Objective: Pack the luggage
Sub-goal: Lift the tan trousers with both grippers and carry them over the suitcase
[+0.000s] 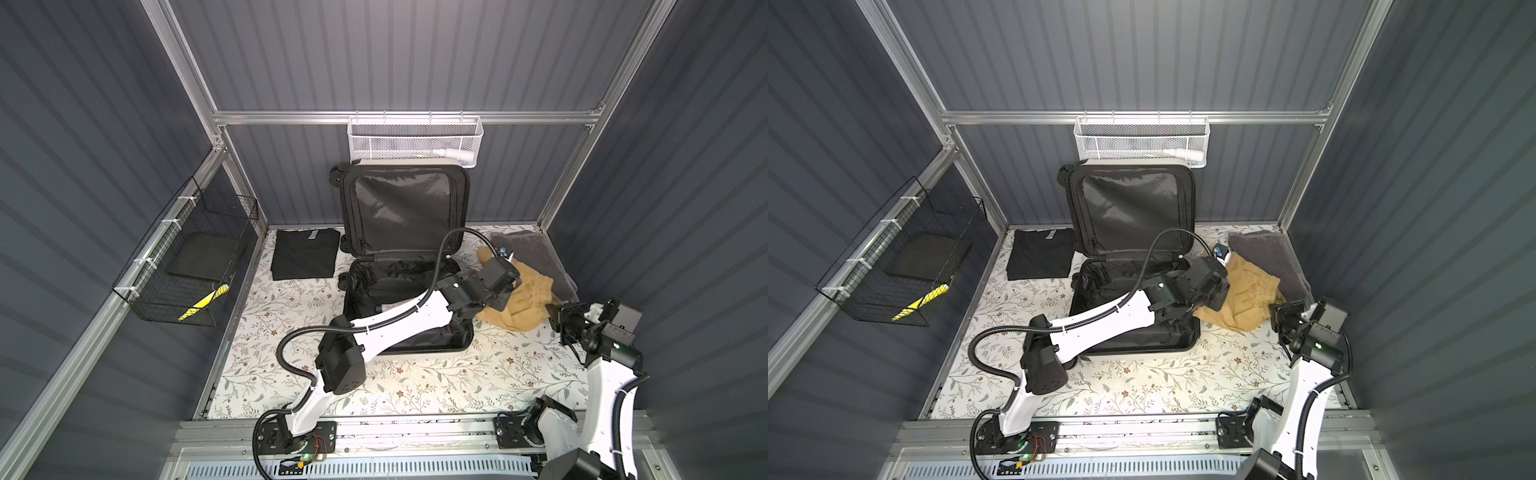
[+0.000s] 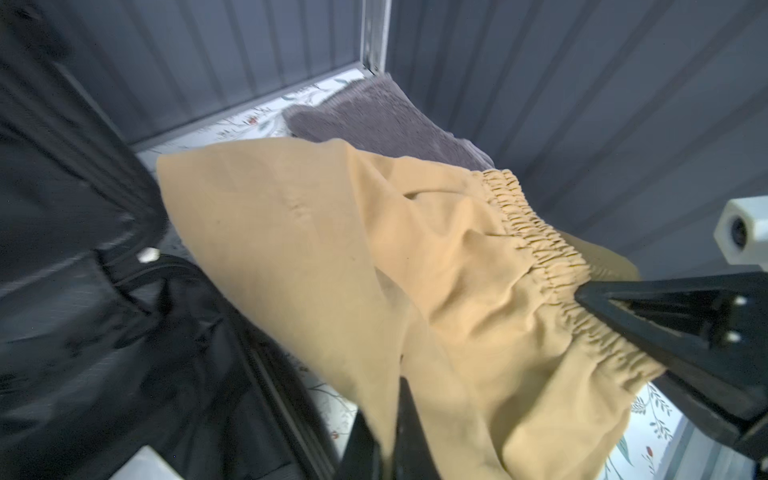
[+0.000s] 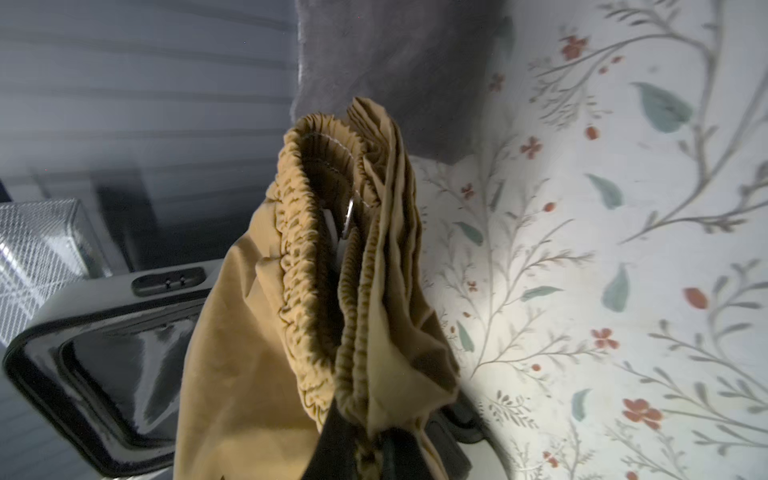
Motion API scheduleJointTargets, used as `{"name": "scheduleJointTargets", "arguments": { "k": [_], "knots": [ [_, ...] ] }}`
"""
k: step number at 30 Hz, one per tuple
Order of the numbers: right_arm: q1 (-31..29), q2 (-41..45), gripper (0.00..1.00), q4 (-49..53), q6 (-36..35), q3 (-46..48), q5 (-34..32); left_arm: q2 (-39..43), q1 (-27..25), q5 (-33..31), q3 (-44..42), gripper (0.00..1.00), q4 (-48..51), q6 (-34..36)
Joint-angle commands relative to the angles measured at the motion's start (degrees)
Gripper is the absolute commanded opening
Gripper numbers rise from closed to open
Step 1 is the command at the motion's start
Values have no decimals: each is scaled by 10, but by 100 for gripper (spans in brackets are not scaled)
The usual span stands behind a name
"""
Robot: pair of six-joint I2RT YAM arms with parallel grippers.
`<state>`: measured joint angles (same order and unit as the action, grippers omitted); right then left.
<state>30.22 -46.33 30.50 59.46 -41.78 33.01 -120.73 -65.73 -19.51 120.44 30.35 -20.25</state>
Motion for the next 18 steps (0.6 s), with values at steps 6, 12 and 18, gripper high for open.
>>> {"name": "scheduleJointTargets", "arguments": {
  "k": [6, 12, 18],
  "knots": [
    [-194, -25, 0, -56, 69, -61, -78, 151, 56, -48, -157, 0, -18, 10],
    [-370, -82, 0, -71, 69, -95, -205, 271, 109, -68, -308, 0, -28, -7],
    [-519, -175, 0, -117, 70, -134, -290, 365, 163, -78, -441, 0, -26, -20]
  ]
}}
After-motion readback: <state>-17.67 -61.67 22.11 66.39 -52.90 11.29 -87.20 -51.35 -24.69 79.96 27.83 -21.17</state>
